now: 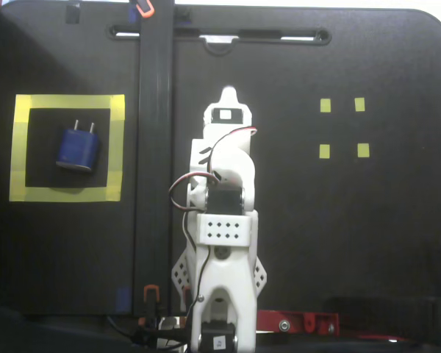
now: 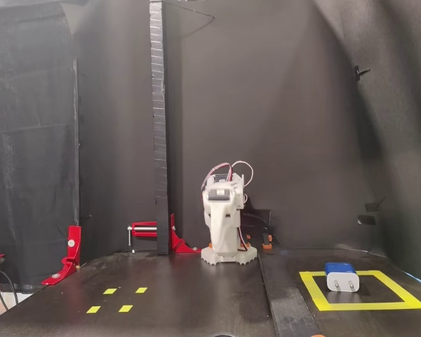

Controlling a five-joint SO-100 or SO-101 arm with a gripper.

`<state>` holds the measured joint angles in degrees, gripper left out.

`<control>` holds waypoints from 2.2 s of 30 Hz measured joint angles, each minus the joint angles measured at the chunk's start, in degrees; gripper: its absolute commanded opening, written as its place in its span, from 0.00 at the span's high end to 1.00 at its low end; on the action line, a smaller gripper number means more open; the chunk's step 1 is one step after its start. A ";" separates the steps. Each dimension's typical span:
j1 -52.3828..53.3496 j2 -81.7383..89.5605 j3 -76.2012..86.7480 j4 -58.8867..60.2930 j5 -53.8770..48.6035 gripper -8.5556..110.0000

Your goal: Grasp the block and place it in the designated area.

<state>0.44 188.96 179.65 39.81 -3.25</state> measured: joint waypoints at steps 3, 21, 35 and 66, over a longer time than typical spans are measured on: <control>0.00 0.00 0.00 3.25 0.00 0.92; -0.88 0.00 0.00 3.96 0.00 0.93; -0.88 0.00 0.00 3.96 0.00 0.93; -0.88 0.00 0.00 3.96 0.00 0.93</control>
<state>-0.44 188.96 179.65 43.77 -3.25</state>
